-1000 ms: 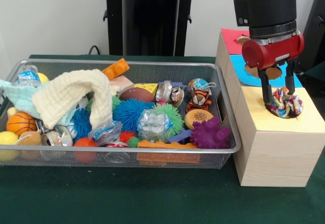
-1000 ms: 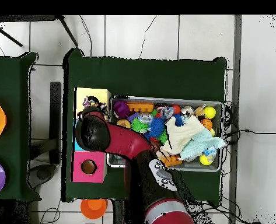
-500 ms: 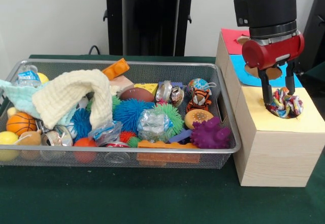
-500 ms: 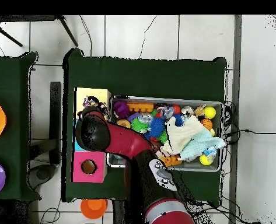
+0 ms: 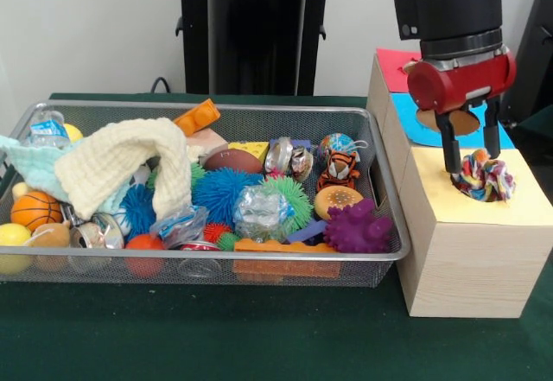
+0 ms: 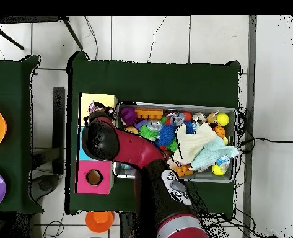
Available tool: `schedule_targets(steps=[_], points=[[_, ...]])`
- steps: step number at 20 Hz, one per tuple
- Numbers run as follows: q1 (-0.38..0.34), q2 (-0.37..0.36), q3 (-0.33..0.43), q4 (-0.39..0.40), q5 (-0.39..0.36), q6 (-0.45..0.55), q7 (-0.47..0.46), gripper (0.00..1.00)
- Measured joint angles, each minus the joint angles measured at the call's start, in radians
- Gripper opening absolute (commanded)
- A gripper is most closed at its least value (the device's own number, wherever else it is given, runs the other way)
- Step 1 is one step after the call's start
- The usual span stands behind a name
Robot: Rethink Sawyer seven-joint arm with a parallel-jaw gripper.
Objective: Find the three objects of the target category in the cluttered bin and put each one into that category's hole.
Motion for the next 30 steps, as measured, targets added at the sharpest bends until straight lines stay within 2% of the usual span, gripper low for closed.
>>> schedule_targets(steps=[22,30], points=[[-0.012,-0.017,0.013,0.000,0.000,0.006,0.000,1.00],[-0.074,-0.014,0.104,0.004,0.000,0.043,0.000,1.00]])
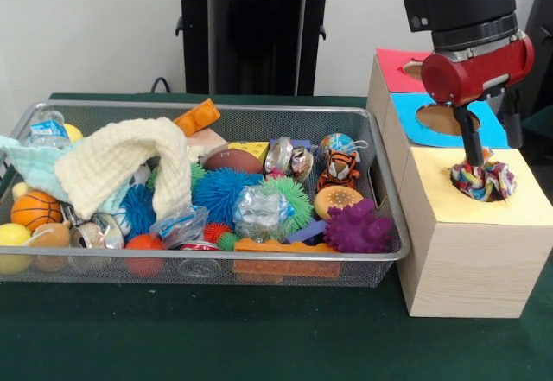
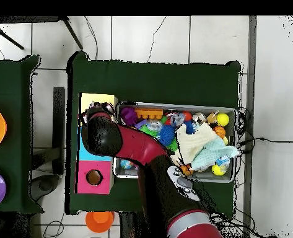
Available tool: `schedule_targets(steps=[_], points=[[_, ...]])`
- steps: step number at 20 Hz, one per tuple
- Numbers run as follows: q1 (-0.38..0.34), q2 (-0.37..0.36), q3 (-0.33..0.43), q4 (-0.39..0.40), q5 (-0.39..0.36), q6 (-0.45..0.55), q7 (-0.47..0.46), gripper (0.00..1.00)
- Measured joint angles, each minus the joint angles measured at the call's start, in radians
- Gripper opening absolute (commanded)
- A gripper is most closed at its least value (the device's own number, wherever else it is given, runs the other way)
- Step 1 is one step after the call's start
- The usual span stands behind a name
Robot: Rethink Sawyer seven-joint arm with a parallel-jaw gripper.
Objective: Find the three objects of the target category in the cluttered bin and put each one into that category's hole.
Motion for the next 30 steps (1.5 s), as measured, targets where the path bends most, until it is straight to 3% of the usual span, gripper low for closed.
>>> schedule_targets(steps=[23,24,30], points=[[-0.016,-0.025,0.024,0.000,0.000,0.105,0.000,1.00],[-0.016,-0.026,0.024,0.000,0.000,0.105,0.000,0.00],[-0.001,-0.028,0.006,-0.003,0.000,0.105,0.000,0.00]])
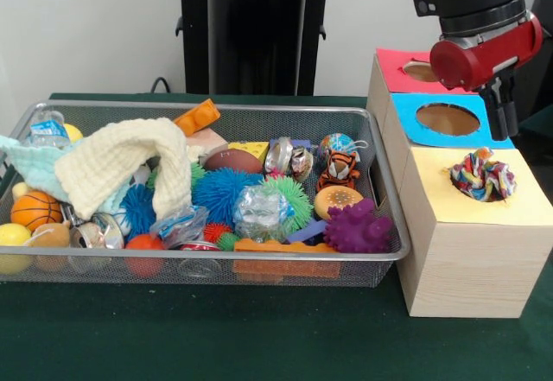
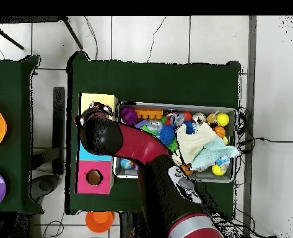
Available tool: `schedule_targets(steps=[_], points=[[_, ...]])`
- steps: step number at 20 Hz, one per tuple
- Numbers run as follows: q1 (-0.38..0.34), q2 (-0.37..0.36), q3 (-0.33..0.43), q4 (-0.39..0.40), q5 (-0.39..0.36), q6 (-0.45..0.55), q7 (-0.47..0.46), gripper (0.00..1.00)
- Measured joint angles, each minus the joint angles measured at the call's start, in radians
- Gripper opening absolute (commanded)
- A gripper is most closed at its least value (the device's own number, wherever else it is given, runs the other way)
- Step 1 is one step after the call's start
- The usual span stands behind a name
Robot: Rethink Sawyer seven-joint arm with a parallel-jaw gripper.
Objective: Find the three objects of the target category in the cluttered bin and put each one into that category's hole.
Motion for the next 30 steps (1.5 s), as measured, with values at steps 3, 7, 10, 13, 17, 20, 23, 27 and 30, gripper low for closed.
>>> schedule_targets(steps=[3,7,10,13,17,20,23,27,30], points=[[0.033,0.000,-0.035,-0.009,0.000,0.000,0.000,0.00],[0.068,0.000,-0.066,-0.024,0.000,0.000,0.000,0.00],[0.084,0.001,-0.081,-0.035,0.000,0.000,0.000,0.00],[0.101,0.001,-0.103,-0.052,-0.001,0.000,0.000,0.00],[0.113,0.002,-0.128,-0.065,-0.001,0.000,0.000,0.00],[0.122,0.002,-0.146,-0.069,-0.001,0.000,0.000,0.00],[0.134,0.007,-0.171,-0.076,-0.001,0.000,0.000,0.00],[0.142,0.020,-0.187,-0.086,-0.001,0.000,0.000,0.00],[0.144,0.028,-0.191,-0.093,-0.001,0.000,0.000,0.00]])
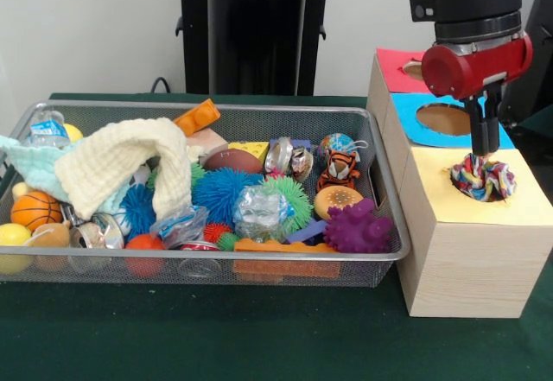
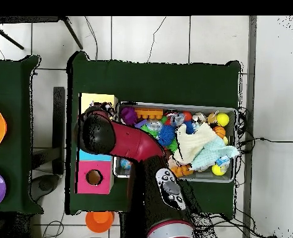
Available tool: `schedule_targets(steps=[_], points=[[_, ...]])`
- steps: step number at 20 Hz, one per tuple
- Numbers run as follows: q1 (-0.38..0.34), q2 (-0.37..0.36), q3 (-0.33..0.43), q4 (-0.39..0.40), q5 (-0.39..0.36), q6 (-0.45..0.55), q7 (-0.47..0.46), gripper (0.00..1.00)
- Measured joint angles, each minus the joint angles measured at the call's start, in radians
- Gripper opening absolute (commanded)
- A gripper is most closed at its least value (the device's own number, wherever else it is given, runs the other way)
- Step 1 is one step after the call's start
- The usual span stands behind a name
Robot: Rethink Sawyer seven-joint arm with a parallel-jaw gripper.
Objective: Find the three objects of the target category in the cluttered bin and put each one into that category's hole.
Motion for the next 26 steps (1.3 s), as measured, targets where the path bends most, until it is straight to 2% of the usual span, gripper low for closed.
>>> schedule_targets(steps=[15,26], points=[[0.005,0.036,-0.002,-0.014,0.000,0.000,0.000,0.00],[0.040,0.079,-0.008,-0.019,0.000,0.000,0.000,0.00]])
